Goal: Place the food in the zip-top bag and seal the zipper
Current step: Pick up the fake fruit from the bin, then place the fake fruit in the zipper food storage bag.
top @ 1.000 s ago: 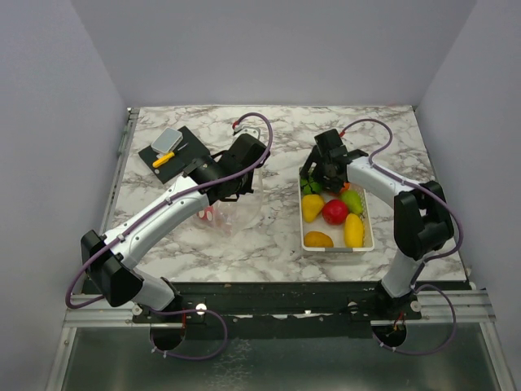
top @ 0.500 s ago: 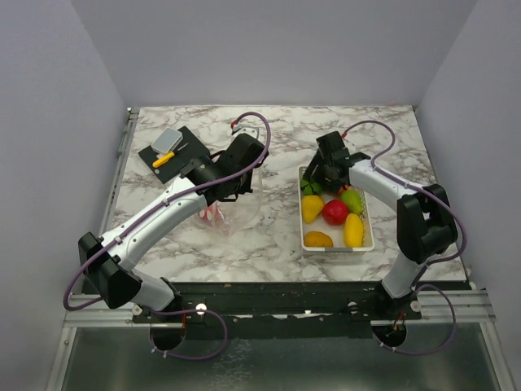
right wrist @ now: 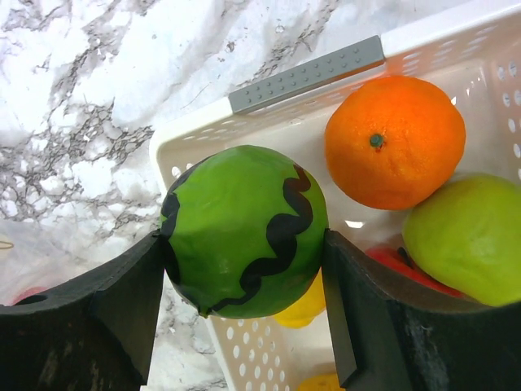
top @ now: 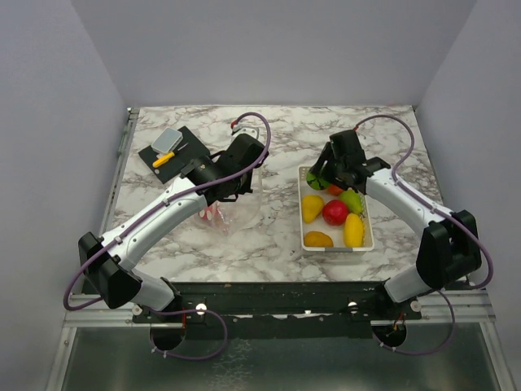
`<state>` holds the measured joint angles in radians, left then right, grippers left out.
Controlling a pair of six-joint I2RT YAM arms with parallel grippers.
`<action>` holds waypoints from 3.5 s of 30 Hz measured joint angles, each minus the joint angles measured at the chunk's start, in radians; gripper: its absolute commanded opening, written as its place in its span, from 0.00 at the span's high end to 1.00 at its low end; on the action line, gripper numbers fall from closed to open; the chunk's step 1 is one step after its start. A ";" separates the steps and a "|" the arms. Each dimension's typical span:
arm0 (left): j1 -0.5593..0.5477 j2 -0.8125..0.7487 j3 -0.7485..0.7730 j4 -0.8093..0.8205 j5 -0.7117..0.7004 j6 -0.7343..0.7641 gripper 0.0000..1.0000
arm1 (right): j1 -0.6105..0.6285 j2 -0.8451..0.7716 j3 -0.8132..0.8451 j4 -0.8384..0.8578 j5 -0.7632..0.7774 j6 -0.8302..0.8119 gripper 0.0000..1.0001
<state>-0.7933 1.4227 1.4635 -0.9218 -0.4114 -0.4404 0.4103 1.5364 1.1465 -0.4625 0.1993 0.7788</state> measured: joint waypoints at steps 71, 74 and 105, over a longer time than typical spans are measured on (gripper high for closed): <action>0.006 0.032 0.085 0.001 0.134 -0.016 1.00 | 0.334 -0.131 -0.056 0.294 -0.497 -0.284 0.80; 0.006 0.031 0.085 0.001 0.149 -0.023 1.00 | 0.335 -0.101 -0.029 0.275 -0.452 -0.269 0.80; 0.006 -0.006 0.117 -0.027 0.156 -0.048 0.98 | 0.337 -0.061 0.127 0.109 -0.297 -0.202 0.06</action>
<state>-0.7876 1.4170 1.5810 -0.9493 -0.2554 -0.4885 0.7471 1.4757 1.2732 -0.3534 -0.0975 0.5770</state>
